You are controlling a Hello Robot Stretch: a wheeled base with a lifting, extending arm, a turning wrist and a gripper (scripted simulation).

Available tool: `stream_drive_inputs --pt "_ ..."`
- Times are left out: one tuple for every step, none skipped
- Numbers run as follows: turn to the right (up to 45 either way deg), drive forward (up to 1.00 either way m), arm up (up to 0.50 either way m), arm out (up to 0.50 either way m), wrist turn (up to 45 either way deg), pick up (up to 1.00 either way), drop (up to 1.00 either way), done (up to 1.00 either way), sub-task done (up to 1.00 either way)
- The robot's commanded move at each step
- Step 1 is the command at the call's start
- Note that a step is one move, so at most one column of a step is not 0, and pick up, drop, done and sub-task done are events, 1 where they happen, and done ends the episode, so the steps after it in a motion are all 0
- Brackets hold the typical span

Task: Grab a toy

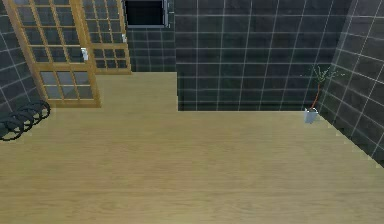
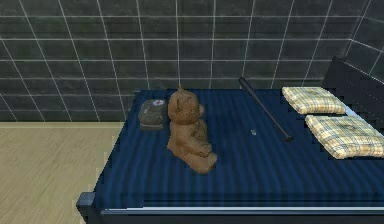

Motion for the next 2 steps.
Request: stream_drive_inputs --pt "0.0 0.00 0.50 0.00 0.0 0.00 0.00 0.00 0.00" --pt "0.0 0.00 0.16 0.00 0.0 0.00 0.00 0.00 0.00"
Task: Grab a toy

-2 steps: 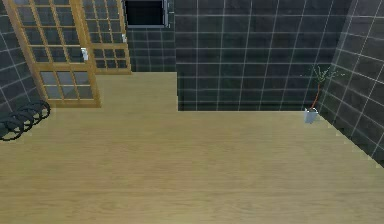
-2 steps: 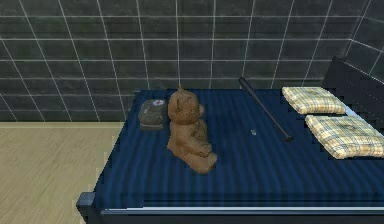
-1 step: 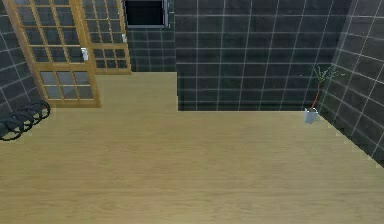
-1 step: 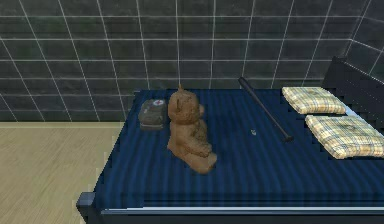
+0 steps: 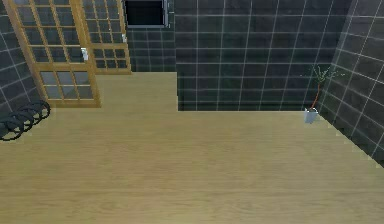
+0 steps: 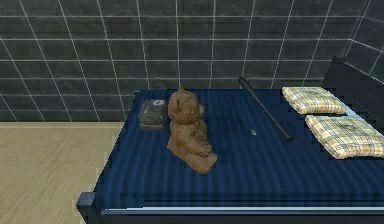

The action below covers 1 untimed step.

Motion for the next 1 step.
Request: stream_drive_inputs --pt "0.0 0.00 0.00 0.44 0.0 0.00 0.00 0.00 0.00"
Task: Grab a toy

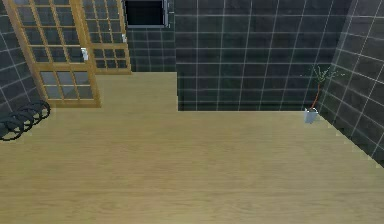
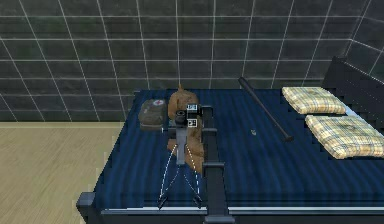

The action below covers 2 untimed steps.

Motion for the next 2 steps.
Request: stream_drive_inputs --pt "0.0 0.00 0.00 0.00 45.0 0.00 0.00 0.00 0.00" --pt "0.0 0.00 0.00 0.00 45.0 0.00 0.00 0.00 0.00"
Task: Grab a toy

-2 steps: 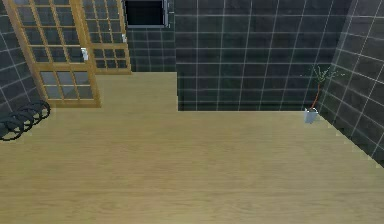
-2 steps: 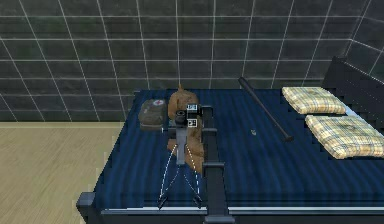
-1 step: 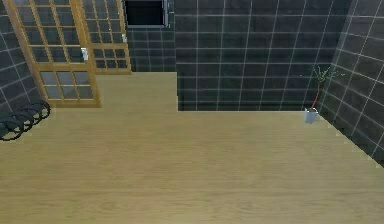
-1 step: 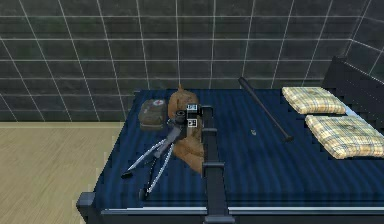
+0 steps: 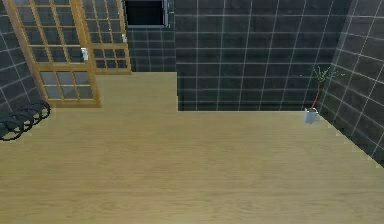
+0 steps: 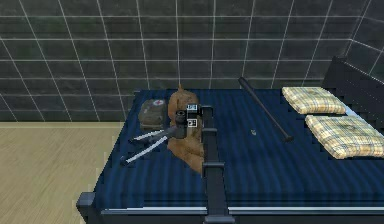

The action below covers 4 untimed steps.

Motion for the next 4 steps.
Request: stream_drive_inputs --pt "0.0 0.00 0.00 0.00 45.0 0.00 0.00 0.00 0.00" --pt "0.0 0.00 0.00 0.00 45.0 0.00 0.00 0.00 0.00" --pt "0.0 0.00 0.00 0.00 30.0 0.00 0.00 0.00 0.00" --pt "0.0 0.00 -0.30 0.00 0.0 0.00 0.00 0.00 0.00"
